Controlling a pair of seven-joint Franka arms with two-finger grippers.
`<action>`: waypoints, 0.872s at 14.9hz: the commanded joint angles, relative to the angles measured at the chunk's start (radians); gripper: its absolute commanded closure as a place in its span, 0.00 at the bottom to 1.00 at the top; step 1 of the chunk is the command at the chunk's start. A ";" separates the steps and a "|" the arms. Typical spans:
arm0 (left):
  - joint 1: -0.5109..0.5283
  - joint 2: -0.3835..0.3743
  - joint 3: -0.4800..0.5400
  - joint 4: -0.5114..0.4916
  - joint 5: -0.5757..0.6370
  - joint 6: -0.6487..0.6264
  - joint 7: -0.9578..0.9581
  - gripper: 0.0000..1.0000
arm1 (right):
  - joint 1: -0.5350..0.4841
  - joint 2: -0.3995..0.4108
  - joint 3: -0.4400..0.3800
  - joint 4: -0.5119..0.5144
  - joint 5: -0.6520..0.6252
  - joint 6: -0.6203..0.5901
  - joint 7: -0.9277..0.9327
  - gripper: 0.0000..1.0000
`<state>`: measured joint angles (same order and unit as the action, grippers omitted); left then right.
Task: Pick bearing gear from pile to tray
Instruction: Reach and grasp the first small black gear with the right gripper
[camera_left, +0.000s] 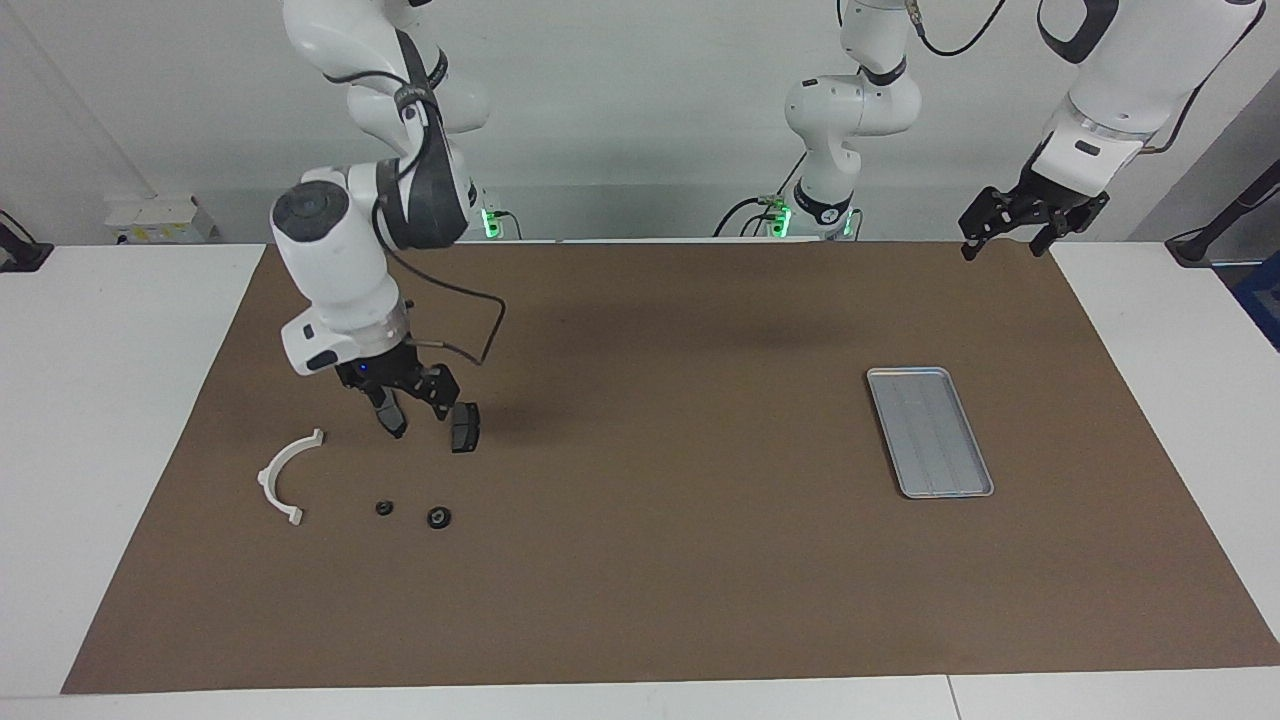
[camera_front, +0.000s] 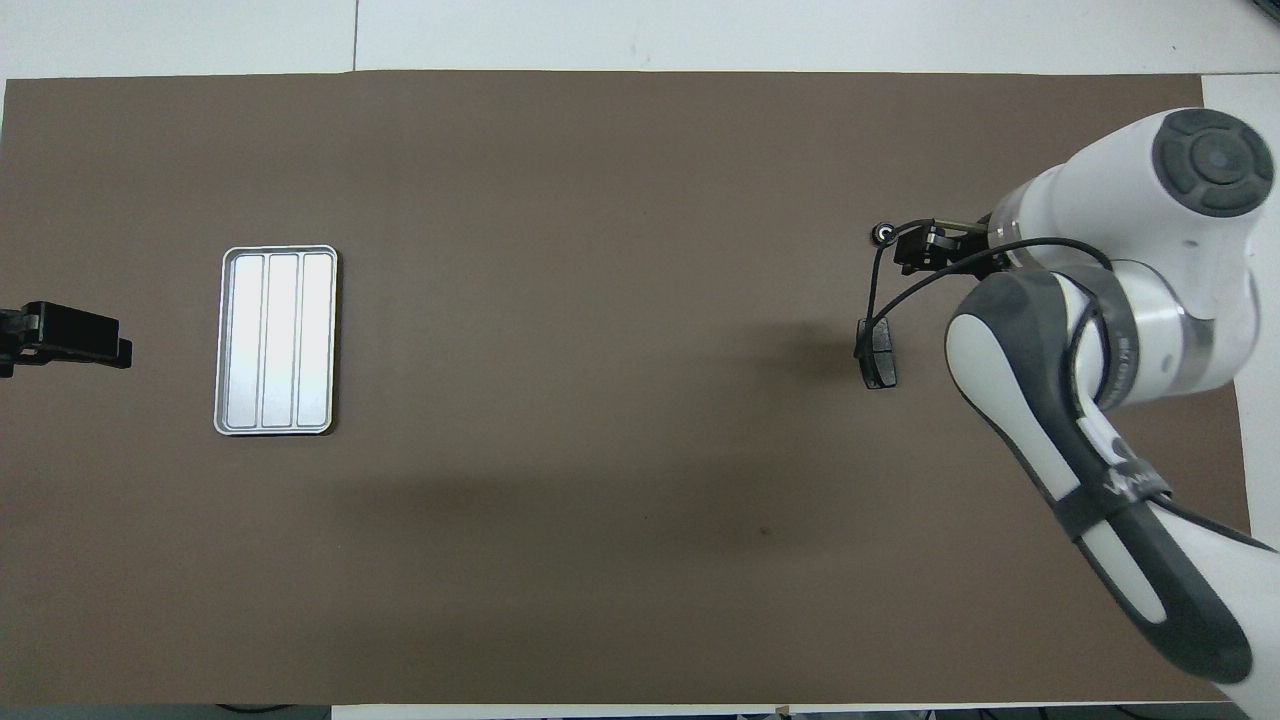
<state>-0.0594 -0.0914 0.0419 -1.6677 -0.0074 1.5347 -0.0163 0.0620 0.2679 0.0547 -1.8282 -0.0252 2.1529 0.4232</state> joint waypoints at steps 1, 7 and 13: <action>-0.008 -0.021 0.007 -0.015 -0.003 -0.002 0.004 0.00 | -0.016 0.123 0.000 0.091 -0.048 0.045 0.060 0.00; -0.008 -0.019 0.006 -0.014 -0.003 0.011 0.002 0.00 | -0.008 0.316 0.000 0.256 -0.051 0.044 0.207 0.00; -0.028 -0.022 0.003 -0.017 -0.003 -0.002 0.015 0.00 | -0.007 0.360 0.002 0.268 -0.055 0.081 0.262 0.03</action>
<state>-0.0667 -0.0914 0.0376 -1.6677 -0.0074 1.5347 -0.0160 0.0593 0.6148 0.0479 -1.5835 -0.0617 2.2253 0.6542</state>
